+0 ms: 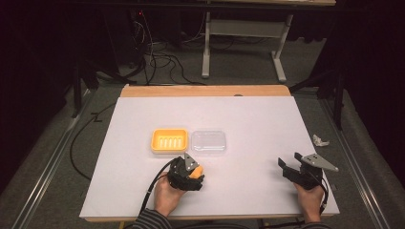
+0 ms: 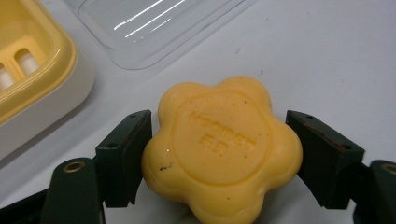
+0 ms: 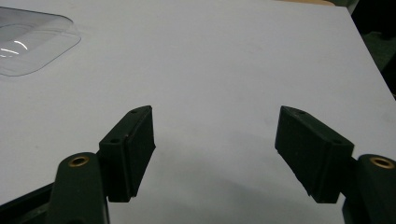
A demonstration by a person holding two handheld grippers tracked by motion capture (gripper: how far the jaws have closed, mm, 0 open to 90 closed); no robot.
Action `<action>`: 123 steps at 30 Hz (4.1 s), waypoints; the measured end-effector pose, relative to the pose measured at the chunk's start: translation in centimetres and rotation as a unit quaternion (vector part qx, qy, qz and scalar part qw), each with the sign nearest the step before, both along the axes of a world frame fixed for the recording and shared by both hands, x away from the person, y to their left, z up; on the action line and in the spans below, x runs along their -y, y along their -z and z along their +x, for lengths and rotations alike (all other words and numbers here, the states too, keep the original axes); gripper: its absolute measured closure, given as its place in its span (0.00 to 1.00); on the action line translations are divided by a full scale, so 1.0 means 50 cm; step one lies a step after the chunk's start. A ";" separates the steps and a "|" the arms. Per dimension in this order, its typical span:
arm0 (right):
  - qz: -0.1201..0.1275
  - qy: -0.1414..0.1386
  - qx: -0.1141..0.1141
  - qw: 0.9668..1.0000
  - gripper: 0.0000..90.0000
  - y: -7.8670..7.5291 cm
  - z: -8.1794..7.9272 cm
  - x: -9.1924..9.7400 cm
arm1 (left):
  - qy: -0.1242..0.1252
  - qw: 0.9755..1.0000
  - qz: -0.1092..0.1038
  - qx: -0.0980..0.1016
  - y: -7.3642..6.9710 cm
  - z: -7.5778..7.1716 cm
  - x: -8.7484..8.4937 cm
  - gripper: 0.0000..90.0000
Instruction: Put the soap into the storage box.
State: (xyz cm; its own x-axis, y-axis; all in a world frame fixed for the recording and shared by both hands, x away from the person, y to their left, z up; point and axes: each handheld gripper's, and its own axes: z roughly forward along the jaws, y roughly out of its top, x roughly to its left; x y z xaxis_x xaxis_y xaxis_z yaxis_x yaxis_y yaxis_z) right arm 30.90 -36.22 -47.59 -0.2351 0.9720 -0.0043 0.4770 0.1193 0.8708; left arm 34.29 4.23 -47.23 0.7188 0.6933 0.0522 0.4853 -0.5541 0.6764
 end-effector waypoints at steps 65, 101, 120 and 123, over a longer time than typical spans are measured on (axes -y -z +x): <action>0.001 0.003 0.005 1.000 0.32 0.000 -0.003 -0.001 | -0.060 0.995 -0.067 0.036 -0.126 0.040 -0.141 0.29; 0.004 0.006 0.005 1.000 0.32 0.000 -0.002 0.000 | -0.099 0.992 -0.065 0.041 -0.136 0.141 -0.143 0.29; 0.009 0.006 0.005 1.000 0.32 -0.001 -0.003 0.002 | -0.140 0.988 -0.064 0.031 -0.109 0.189 -0.153 0.29; 0.007 0.006 0.006 1.000 0.32 0.000 -0.003 0.001 | -0.142 0.988 -0.060 0.031 -0.102 0.194 -0.150 0.29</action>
